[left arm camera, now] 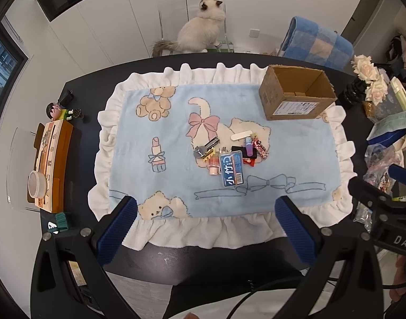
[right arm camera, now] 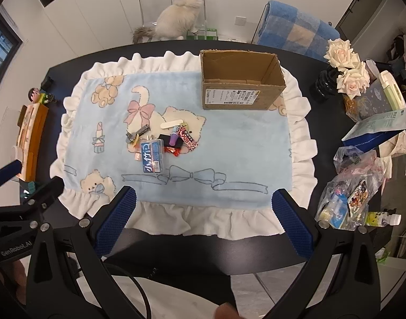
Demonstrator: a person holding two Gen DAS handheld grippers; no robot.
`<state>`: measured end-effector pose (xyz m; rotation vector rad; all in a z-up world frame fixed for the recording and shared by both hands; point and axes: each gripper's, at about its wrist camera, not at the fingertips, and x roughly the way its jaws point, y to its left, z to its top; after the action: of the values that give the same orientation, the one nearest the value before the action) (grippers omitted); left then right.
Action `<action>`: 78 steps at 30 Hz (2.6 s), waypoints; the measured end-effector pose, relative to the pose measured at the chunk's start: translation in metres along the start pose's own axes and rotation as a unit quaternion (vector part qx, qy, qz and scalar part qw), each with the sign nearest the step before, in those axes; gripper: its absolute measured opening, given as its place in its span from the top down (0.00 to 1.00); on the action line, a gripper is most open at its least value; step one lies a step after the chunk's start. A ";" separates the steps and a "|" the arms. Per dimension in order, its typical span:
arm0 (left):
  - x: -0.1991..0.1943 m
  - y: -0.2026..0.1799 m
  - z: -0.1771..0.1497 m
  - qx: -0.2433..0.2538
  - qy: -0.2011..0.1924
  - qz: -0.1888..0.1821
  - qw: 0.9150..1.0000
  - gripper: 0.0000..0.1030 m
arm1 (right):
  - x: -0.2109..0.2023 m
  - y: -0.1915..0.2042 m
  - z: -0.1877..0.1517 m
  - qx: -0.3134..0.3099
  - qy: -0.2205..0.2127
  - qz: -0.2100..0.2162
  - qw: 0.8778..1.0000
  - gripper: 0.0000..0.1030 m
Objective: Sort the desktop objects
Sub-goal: 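Move both tools over the pile of small items on the blanket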
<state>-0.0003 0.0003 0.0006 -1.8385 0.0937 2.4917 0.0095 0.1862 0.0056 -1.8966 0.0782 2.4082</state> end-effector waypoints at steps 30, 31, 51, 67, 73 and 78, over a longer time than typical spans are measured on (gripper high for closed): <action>-0.008 0.002 0.006 0.001 -0.005 0.002 1.000 0.00 | -0.007 0.004 0.003 -0.004 -0.021 0.007 1.000 0.00; -0.008 0.002 0.006 0.001 -0.005 0.002 1.000 0.00 | -0.007 0.004 0.003 -0.003 -0.019 0.005 1.000 0.00; -0.006 0.001 0.009 0.001 -0.001 0.000 1.000 0.00 | -0.005 0.006 0.004 -0.006 -0.013 0.014 1.000 0.00; 0.016 0.005 0.009 -0.009 0.020 -0.002 1.000 0.00 | 0.022 0.014 0.002 -0.030 0.006 0.012 0.999 0.00; 0.042 0.006 0.009 -0.008 0.033 -0.002 0.999 0.00 | 0.046 0.007 0.004 -0.039 0.009 0.022 0.999 0.00; 0.084 0.004 0.005 -0.009 0.060 0.006 0.998 0.00 | 0.091 0.006 0.006 -0.044 0.029 0.031 0.998 0.00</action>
<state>-0.0306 -0.0036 -0.0782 -1.9985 0.0858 2.3963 -0.0182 0.1832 -0.0814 -2.0317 0.0363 2.4354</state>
